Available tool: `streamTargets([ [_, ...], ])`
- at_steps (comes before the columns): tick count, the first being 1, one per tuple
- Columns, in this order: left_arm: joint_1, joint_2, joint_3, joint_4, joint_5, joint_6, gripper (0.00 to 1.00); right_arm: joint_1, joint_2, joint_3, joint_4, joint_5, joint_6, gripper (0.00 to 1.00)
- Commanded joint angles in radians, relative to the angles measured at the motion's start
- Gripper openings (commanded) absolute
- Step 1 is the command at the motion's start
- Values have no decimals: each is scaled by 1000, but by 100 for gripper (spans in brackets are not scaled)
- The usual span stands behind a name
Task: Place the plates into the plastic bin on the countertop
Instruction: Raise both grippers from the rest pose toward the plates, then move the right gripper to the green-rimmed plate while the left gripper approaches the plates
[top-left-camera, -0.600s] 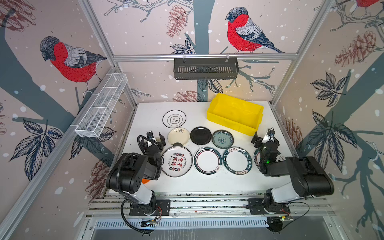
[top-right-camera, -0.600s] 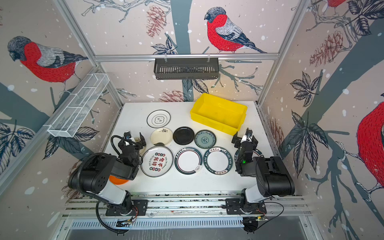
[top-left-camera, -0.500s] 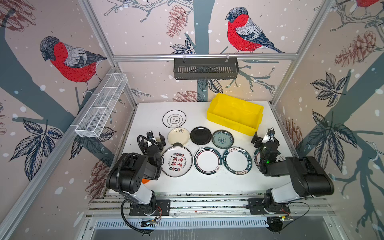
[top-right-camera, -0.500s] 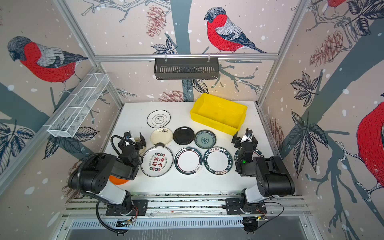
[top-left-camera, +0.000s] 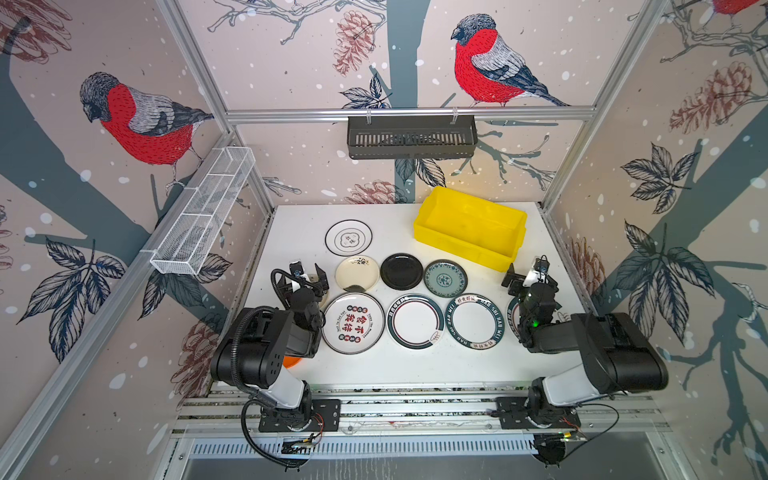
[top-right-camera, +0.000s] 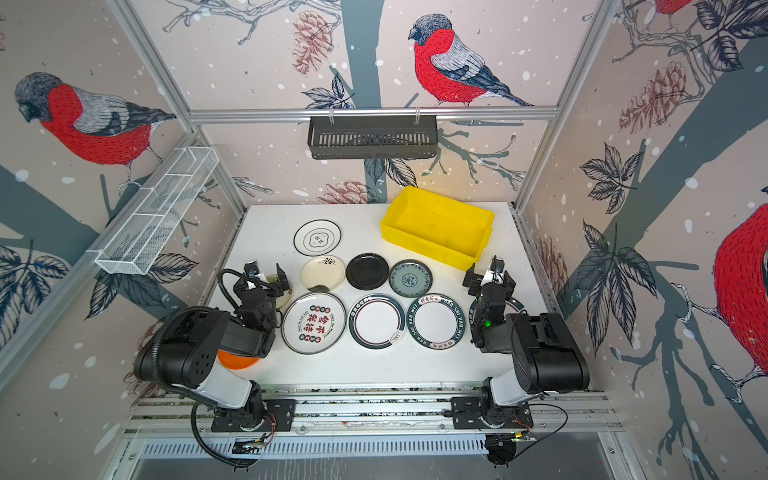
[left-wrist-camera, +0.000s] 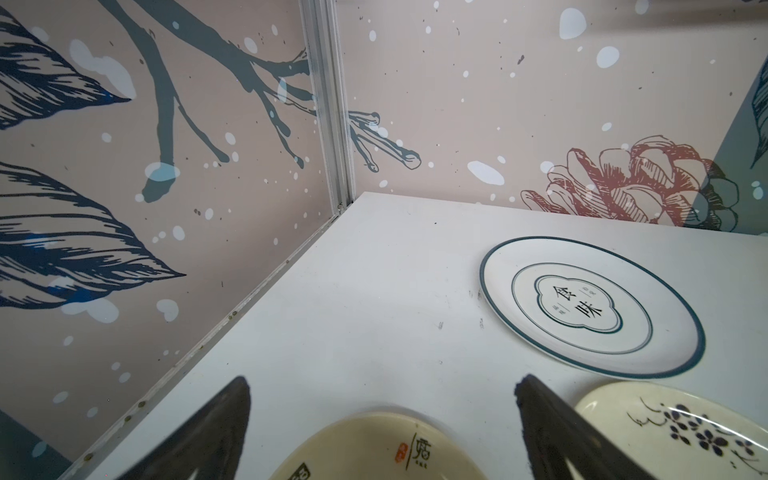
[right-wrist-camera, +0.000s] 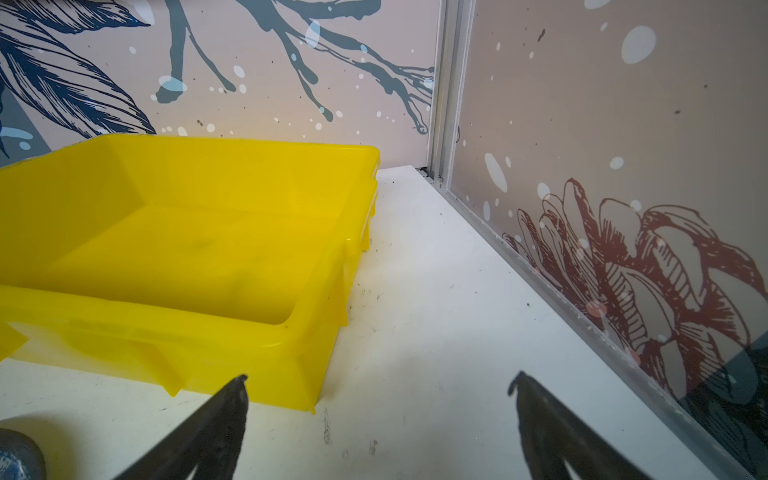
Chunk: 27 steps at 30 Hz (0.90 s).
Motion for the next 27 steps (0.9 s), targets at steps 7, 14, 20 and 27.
streamTargets([
  [7, 5, -8, 2, 7, 11, -10, 99, 46, -29, -8, 26, 144, -3, 100],
  [14, -21, -169, 30, -177, -73, -1, 98, 232, -177, -21, 11, 299, -200, 100],
  [20, -105, -240, 60, -245, -246, 35, 98, 293, -344, 101, -341, 222, -28, 100],
  [27, -186, -287, 226, -537, -261, -49, 98, 356, -449, 251, -751, 52, 90, 100],
])
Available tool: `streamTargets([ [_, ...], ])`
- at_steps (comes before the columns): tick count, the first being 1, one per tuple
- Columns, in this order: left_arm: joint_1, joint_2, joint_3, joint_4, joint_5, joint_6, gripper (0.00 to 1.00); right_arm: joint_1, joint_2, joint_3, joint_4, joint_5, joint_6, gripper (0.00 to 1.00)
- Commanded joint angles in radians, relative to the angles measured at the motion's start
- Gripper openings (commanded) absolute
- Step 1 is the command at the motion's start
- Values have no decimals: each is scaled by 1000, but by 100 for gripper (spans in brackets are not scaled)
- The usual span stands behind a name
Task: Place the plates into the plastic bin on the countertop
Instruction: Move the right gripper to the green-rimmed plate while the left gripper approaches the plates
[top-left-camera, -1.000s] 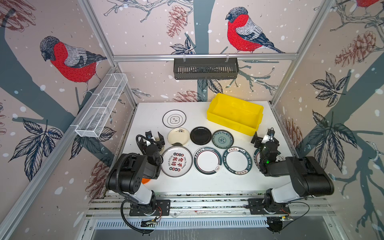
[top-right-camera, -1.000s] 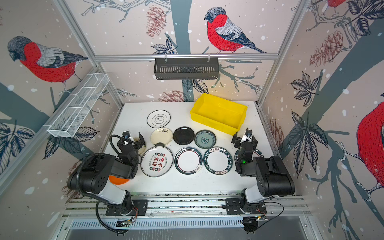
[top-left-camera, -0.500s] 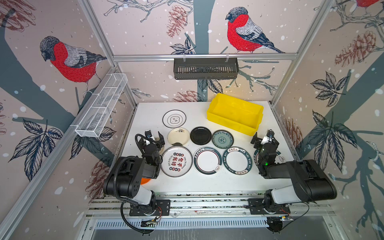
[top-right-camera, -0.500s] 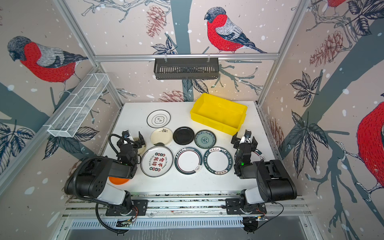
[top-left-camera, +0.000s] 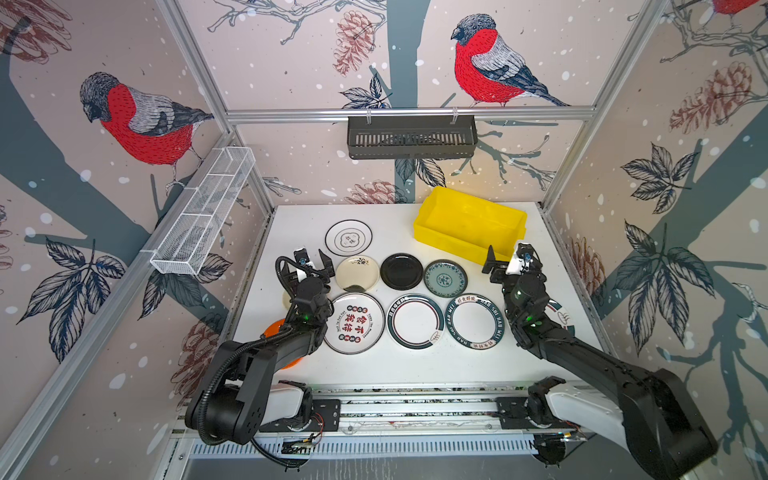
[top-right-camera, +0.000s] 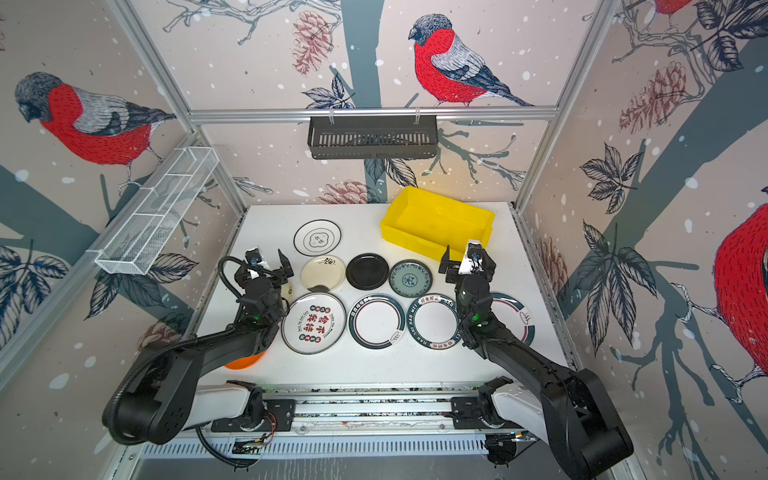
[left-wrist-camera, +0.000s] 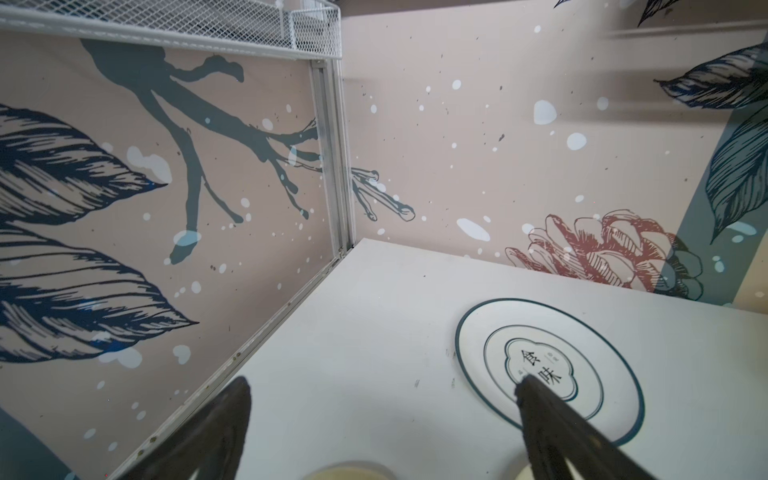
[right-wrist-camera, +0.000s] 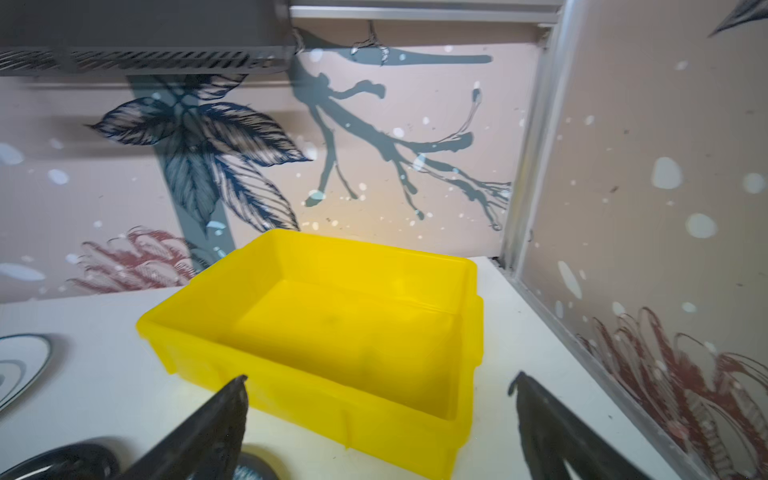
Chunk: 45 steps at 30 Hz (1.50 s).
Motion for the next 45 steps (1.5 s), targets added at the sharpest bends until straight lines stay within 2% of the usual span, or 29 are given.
streamTargets([
  [1, -30, -10, 97, -242, -36, -71, 98, 2, -26, 74, -313, -122, 125, 100],
  [6, -92, -36, 198, -459, -11, -170, 98, 2, -33, 151, -519, -331, 229, 100],
  [8, -116, -57, 223, -548, 37, -212, 98, 2, -18, 172, -598, -382, 277, 100],
  [11, -176, -107, 226, -632, 105, -223, 98, 2, -6, 193, -724, -432, 329, 100],
  [14, -245, -158, 196, -650, 141, -211, 98, -8, -33, 185, -814, -435, 372, 100],
  [17, -285, -175, 200, -699, 186, -241, 98, -22, -69, 172, -858, -450, 395, 100],
  [21, -324, -162, 235, -772, 259, -265, 98, -39, -97, 147, -836, -513, 420, 100],
  [24, -352, -151, 260, -860, 311, -288, 98, -36, -89, 142, -817, -615, 412, 100],
  [31, -404, -169, 186, -937, 438, -381, 94, 10, -34, 120, -873, -773, 383, 100],
  [38, -415, -159, 123, -881, 525, -436, 87, 82, -7, 76, -794, -795, 407, 100],
  [45, -414, -98, 155, -871, 608, -530, 80, 174, 8, 3, -693, -831, 470, 100],
])
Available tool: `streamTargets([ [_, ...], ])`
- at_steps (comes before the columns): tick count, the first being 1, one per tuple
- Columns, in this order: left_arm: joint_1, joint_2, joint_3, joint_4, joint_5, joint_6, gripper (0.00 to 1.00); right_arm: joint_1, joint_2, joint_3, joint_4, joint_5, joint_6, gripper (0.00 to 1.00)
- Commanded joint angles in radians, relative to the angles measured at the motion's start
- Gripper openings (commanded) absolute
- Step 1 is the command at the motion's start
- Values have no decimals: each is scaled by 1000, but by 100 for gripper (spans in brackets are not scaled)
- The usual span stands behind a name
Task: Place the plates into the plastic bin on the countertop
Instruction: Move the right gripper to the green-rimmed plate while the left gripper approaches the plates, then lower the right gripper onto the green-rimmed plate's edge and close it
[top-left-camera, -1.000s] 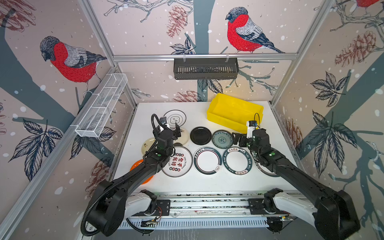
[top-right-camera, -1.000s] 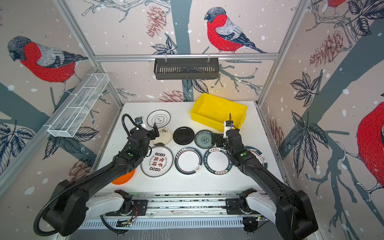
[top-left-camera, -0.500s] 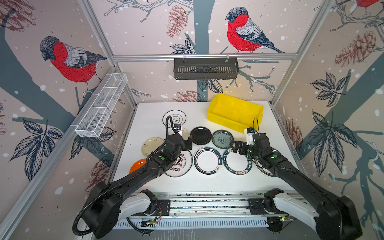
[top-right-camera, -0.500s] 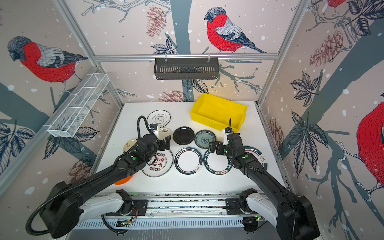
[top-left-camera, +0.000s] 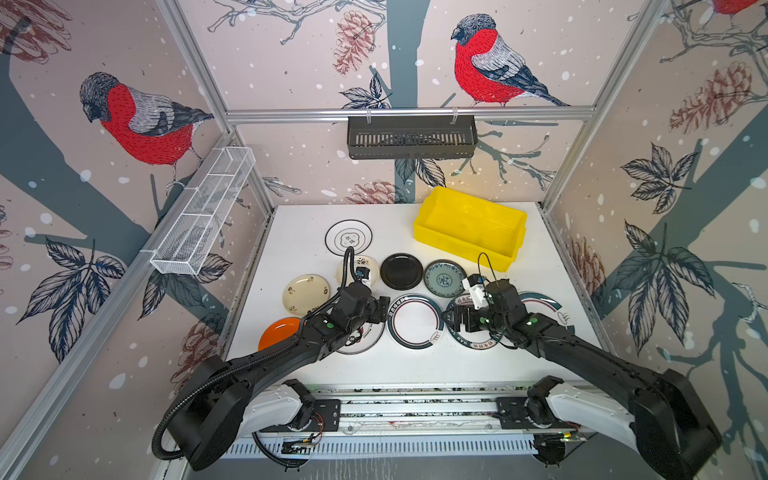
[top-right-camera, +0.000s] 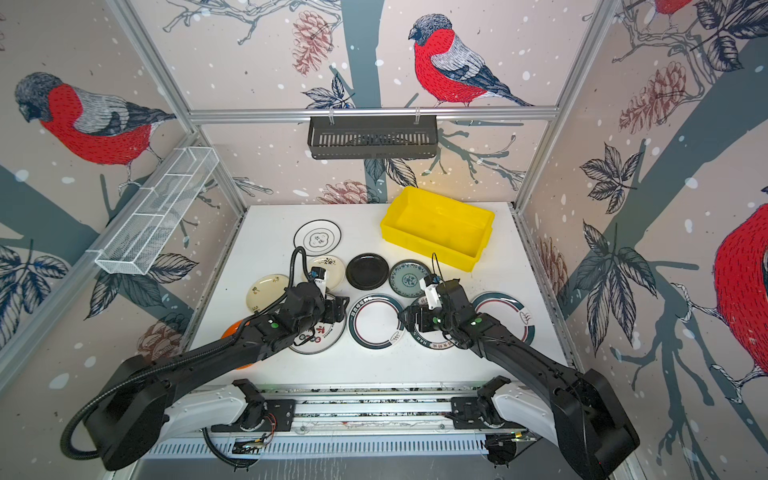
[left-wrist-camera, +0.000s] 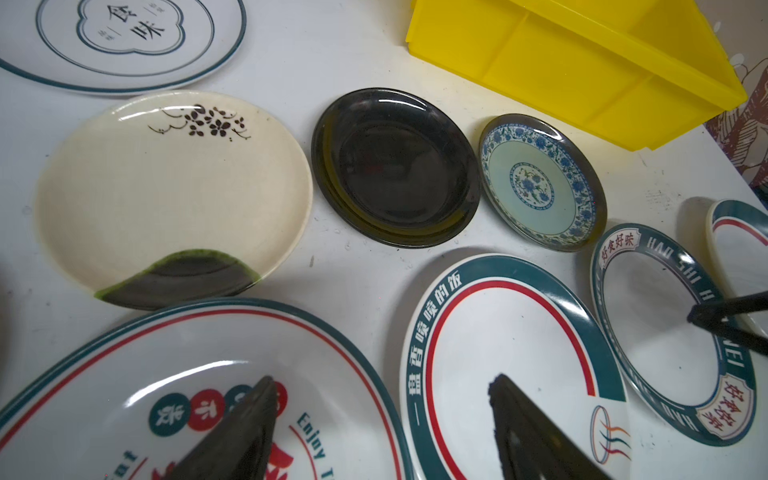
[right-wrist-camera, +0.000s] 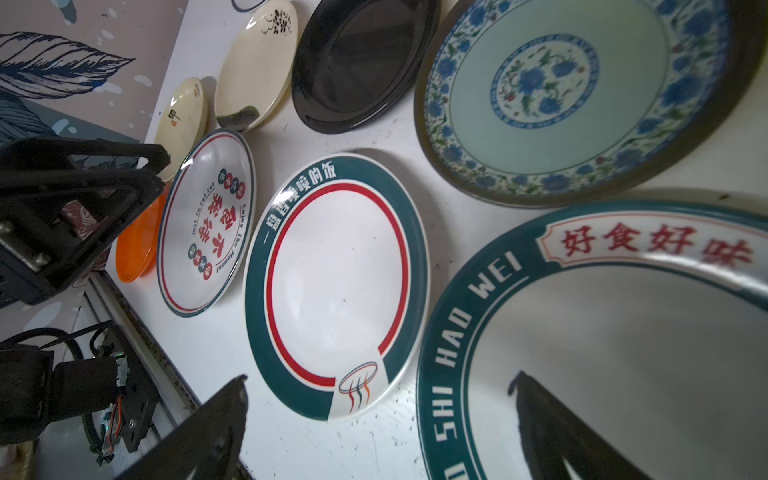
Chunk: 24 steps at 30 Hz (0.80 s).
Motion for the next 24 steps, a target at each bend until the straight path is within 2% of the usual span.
streamTargets([
  [1, -3, 26, 10, 39, 58, -59, 79, 26, 7, -40, 79, -38, 54, 100],
  [9, -6, 84, -16, 126, 102, -91, 81, 87, -18, -99, 160, -46, 142, 100],
  [14, -12, 52, -45, 152, 63, -102, 82, 125, -34, -117, 212, -28, 218, 98],
  [17, -12, 27, -58, 158, 40, -99, 82, 161, -43, -115, 218, 34, 275, 93],
  [24, -12, -15, -63, 162, 24, -63, 85, 271, -102, -106, 200, 205, 430, 92],
])
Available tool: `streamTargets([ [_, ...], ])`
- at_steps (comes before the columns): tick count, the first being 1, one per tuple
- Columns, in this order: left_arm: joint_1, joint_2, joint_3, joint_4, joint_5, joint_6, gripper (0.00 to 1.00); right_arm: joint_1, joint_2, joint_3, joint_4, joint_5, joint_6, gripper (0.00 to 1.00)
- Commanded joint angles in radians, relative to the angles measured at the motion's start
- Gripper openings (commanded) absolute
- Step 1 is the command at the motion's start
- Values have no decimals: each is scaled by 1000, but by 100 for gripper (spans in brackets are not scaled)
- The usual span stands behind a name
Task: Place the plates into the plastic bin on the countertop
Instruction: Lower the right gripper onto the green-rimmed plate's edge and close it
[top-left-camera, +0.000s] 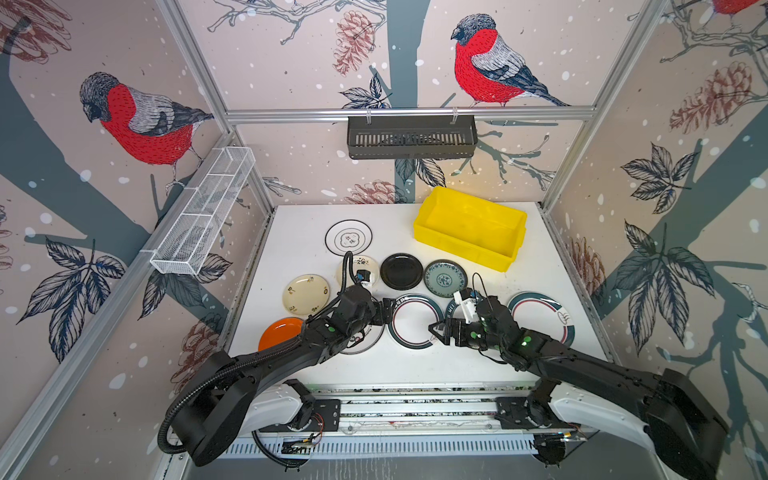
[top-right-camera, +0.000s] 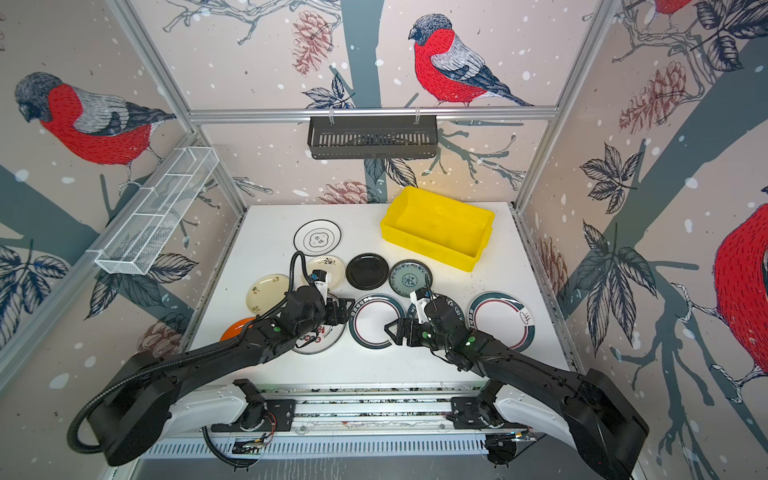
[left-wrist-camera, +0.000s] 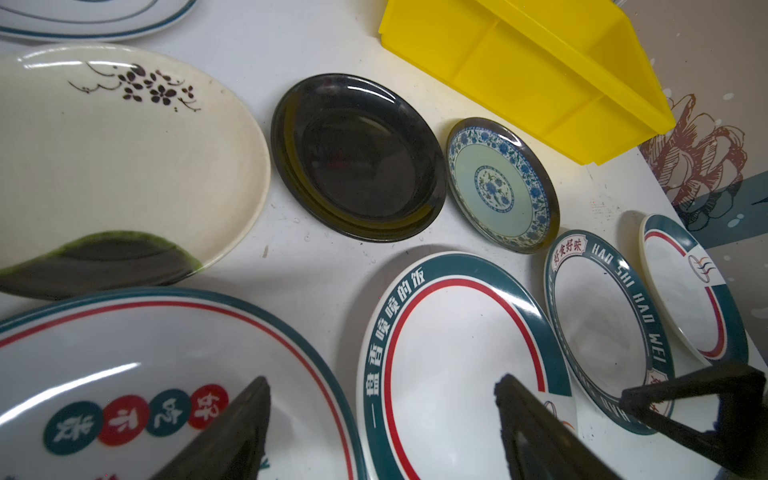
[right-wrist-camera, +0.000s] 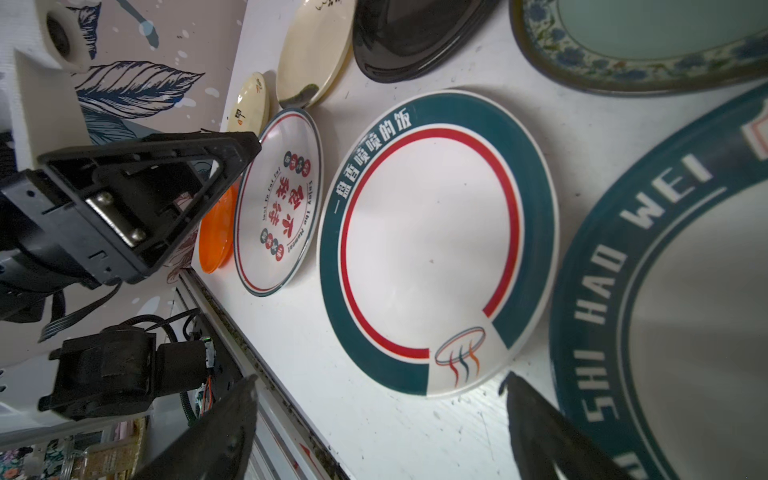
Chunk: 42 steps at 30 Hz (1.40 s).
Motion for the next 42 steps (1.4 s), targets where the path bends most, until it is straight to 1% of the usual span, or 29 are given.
streamTargets([
  [1, -2, -19, -2, 35, -24, 21, 86, 42, -29, -13, 36, 126, 118, 92],
  [5, -2, -46, -3, 40, -35, 50, 92, 79, -47, -32, 30, 170, 171, 88],
  [7, -2, -64, -8, 43, -38, 61, 97, 90, -44, -45, 22, 175, 207, 88],
  [13, -2, -126, -37, 48, -52, 84, 97, 105, -30, -93, 83, 153, 243, 88],
  [20, -2, -193, -57, 30, -80, 98, 97, 98, -11, -128, 172, 123, 244, 82],
  [28, -2, -238, -76, 22, -108, 105, 97, 91, 80, -111, 234, 73, 227, 71],
  [29, -2, -240, -79, 23, -108, 105, 97, 91, 87, -109, 238, 72, 226, 68],
  [31, -2, -247, -81, 19, -109, 105, 97, 82, 98, -101, 233, 73, 218, 62],
  [34, -2, -256, -81, 0, -115, 102, 97, 69, 102, -97, 235, 80, 218, 58],
  [42, -2, -286, -86, -2, -110, 100, 97, 67, 93, -93, 165, 119, 266, 58],
])
